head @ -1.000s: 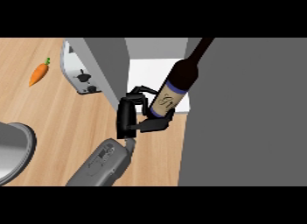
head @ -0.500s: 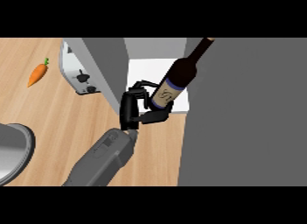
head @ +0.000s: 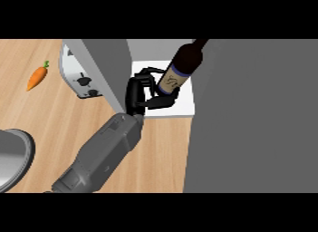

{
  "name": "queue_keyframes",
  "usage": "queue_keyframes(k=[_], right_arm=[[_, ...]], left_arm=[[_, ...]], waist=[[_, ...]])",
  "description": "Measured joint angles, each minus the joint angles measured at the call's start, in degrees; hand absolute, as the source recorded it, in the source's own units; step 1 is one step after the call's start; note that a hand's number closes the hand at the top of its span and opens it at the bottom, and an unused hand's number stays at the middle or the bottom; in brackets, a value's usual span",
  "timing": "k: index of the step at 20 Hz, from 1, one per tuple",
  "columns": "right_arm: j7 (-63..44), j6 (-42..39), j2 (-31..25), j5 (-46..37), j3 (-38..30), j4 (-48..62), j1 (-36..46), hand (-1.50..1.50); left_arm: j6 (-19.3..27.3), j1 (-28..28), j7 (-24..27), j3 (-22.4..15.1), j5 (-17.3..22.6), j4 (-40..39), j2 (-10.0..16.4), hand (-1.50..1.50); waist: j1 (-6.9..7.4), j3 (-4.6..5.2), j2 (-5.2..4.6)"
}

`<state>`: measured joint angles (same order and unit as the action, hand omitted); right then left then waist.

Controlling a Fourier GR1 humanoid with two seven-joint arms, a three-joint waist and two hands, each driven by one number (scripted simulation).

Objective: Pick up the wine, place it into the cabinet and close the cabinet

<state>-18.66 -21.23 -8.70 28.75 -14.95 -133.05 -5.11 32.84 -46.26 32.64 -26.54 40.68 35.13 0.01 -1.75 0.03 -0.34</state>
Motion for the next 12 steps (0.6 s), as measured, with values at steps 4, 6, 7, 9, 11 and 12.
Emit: queue_keyframes(k=[4,6,7,9,11,12], right_arm=[[0.08,-0.5,0.22,0.2,-0.13,-0.24,-0.85,-1.5],[-0.32,-0.31,0.13,0.36,0.37,-0.42,-0.61,-1.5],[-0.31,-0.55,-0.16,0.47,0.35,-0.1,-0.14,-1.5],[-0.47,-0.84,-0.45,0.54,0.46,-0.09,-0.05,-1.5],[-0.41,-0.98,-0.59,0.65,0.48,0.18,0.52,-1.5],[-0.6,-0.81,-0.79,0.86,0.5,0.37,1.22,-1.5]], left_arm=[[-1.18,-3.96,-0.12,0.63,1.59,-4.62,-0.01,1.5],[-1.9,-6.15,0.3,1.21,2.29,-8.0,-0.01,1.5],[-1.98,-6.78,0.38,1.01,2.82,-9.26,-0.01,1.5],[-1.45,-8.16,0.39,0.43,2.84,-12.08,-0.01,1.5],[-1.49,-9.03,-0.03,-0.04,2.92,-14.61,-0.01,1.5],[-1.52,-9.53,-0.2,-0.23,3.09,-15.49,-0.01,1.5]], waist=[[-0.21,-0.01,-0.04],[-0.64,-0.01,-0.16],[-0.82,0.0,-0.22],[-1.18,0.0,-0.33],[-1.33,0.0,-0.42],[-1.39,0.0,-0.46]])
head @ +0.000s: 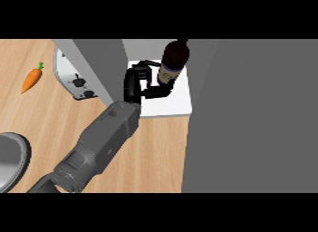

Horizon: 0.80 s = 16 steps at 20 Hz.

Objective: Pick up the wine, place it into the cabinet and close the cabinet

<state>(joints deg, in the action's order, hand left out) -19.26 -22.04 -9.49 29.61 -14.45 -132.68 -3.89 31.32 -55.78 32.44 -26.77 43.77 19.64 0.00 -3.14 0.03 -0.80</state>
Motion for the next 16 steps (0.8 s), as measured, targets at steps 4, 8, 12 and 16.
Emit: queue_keyframes(k=[4,8,12,16], right_arm=[[0.88,-0.98,-0.42,0.7,-0.53,1.24,0.93,-1.5],[1.03,-1.18,-0.04,0.84,-0.04,0.67,0.82,-1.5],[1.32,-1.48,0.02,0.89,-0.06,1.22,0.99,-1.5],[0.76,-0.41,0.4,-0.03,0.97,1.6,2.55,-1.5]], left_arm=[[-0.34,-0.37,0.84,-0.42,0.87,-3.04,0.0,1.5],[0.01,0.5,1.64,-1.43,1.71,-4.27,0.0,1.5],[-1.27,1.24,2.92,-1.78,2.11,-6.28,0.01,1.5],[-1.03,2.66,4.54,-2.73,2.67,-6.22,0.0,1.5]], waist=[[-0.62,0.02,-0.25],[-1.65,0.04,-0.48],[-1.89,0.07,-0.66],[-2.22,0.1,-0.84]])
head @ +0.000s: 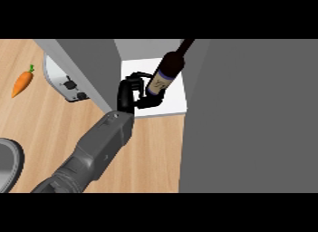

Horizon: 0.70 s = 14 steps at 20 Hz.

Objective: Pick up the wine, place it into the cabinet and close the cabinet

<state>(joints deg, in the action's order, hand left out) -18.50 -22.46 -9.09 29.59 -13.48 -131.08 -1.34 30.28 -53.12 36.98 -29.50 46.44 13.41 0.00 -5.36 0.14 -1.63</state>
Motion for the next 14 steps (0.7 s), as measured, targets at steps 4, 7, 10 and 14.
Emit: queue_keyframes(k=[4,7,10,14], right_arm=[[-0.21,0.24,0.16,-0.05,0.36,-0.17,0.3,-1.5],[-0.19,0.11,0.24,0.55,0.11,-0.26,-0.19,-1.5],[0.06,0.12,0.28,0.32,0.09,0.55,0.34,-1.5],[0.29,-0.24,0.69,-0.02,0.76,0.38,-0.06,-1.5]], left_arm=[[-0.37,-0.08,2.41,0.16,0.16,-1.59,0.01,1.5],[-0.62,-0.92,3.17,0.41,0.26,-2.69,0.01,1.5],[-1.28,-1.83,3.8,0.95,0.64,-3.4,0.0,1.5],[-2.07,-3.83,3.64,1.59,0.96,-4.59,0.01,1.5]], waist=[[-0.21,0.02,-0.11],[-0.3,0.01,-0.11],[-0.29,0.01,-0.22],[-0.64,0.02,-0.33]])
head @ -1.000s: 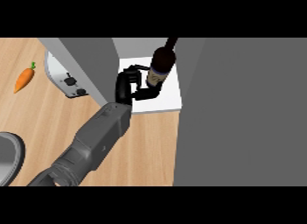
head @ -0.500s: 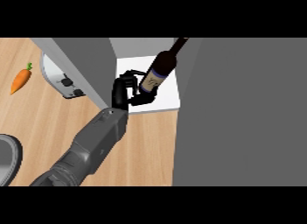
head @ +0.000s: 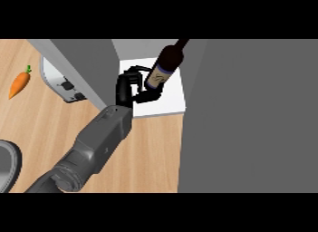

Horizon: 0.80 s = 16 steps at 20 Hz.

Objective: Pick up the wine, place it into the cabinet and close the cabinet

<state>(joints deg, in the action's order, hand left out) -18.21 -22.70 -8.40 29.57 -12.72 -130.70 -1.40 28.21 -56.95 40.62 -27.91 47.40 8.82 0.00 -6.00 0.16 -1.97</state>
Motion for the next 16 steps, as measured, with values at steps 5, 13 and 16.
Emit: queue_keyframes(k=[5,13,16], right_arm=[[-0.28,-0.07,-0.33,1.0,-0.44,-0.04,-0.05,-1.5],[-0.77,0.68,-0.49,0.59,-0.45,0.41,1.03,-1.5],[-0.02,0.26,-0.13,0.06,-0.05,0.98,1.27,-1.5]], left_arm=[[0.36,-2.87,-0.63,1.08,0.59,-1.22,0.0,1.5],[1.1,-6.92,-2.76,1.23,-0.25,-4.69,0.46,1.5],[1.88,-8.07,-2.84,1.15,-0.73,-5.71,0.41,1.5]], waist=[[-0.17,-0.01,-0.07],[0.05,-0.01,-0.32],[-0.03,-0.04,-0.46]])
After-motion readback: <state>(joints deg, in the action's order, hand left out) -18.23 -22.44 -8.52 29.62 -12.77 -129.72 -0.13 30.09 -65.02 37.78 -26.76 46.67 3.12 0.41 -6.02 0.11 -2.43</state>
